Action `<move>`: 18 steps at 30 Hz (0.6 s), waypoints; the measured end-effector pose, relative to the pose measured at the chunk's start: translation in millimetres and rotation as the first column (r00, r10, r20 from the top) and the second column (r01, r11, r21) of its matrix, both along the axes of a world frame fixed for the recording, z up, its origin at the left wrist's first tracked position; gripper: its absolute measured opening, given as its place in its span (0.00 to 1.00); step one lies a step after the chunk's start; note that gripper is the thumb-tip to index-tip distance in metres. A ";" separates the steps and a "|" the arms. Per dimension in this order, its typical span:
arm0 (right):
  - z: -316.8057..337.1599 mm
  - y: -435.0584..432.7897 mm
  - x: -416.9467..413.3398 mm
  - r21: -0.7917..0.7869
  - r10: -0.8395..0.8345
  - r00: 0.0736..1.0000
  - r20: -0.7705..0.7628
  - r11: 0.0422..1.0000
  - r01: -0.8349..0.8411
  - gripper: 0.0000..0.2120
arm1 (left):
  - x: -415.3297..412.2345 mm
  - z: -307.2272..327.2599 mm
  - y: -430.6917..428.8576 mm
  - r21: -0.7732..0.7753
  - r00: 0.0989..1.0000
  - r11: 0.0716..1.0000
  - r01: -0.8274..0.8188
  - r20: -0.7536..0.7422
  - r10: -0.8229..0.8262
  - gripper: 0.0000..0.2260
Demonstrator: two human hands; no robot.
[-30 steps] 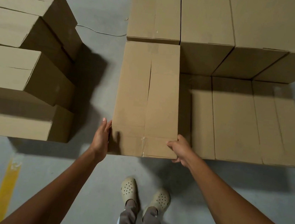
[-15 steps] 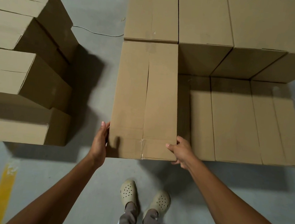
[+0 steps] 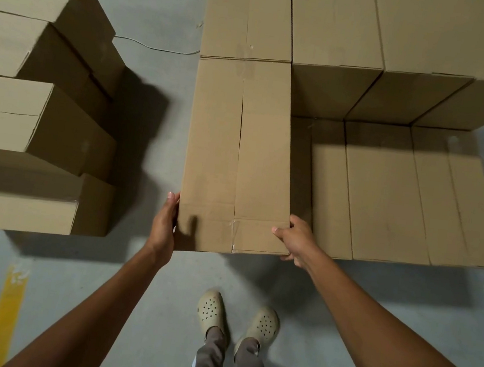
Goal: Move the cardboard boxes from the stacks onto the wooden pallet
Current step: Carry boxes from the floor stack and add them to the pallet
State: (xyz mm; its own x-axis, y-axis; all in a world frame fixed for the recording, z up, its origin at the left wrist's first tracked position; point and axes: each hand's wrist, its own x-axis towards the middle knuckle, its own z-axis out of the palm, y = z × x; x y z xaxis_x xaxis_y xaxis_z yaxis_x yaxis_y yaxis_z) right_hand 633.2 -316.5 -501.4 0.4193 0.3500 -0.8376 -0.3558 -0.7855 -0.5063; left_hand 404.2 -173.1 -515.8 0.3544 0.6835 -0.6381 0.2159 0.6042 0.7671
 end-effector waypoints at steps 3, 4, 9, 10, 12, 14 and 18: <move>-1.7 0.6 1.1 0.005 0.002 1.000 0.015 1.000 -0.002 0.10 | 0.8 2.6 2.1 0.005 1.000 1.000 0.017 0.026 -0.017 0.28; -2.2 0.9 0.6 0.009 0.004 1.000 0.022 1.000 -0.004 0.09 | 0.6 2.5 3.1 0.006 0.999 1.000 0.027 0.031 -0.027 0.28; -4.1 5.3 -5.6 0.016 -0.050 0.996 0.077 0.999 0.049 0.13 | -1.3 4.5 8.3 -0.033 0.998 0.997 0.066 -0.006 -0.067 0.27; -2.8 5.9 -7.0 0.012 -0.064 0.995 0.079 0.998 0.064 0.14 | -0.2 6.6 9.6 -0.048 0.997 0.996 0.074 -0.021 -0.075 0.28; -4.3 4.7 -8.4 0.005 -0.096 0.992 0.083 0.995 0.096 0.17 | 3.4 15.0 10.2 -0.081 0.994 0.992 0.092 -0.053 -0.096 0.30; -1.1 1.3 -10.4 0.009 -0.120 0.988 0.097 0.993 0.120 0.20 | 7.8 23.8 9.2 -0.103 0.993 0.989 0.101 -0.056 -0.107 0.30; 28.3 -11.0 -24.1 0.032 -0.119 0.986 0.115 0.993 0.116 0.28 | 7.8 47.0 4.4 -0.046 0.992 0.998 0.039 -0.121 -0.045 0.31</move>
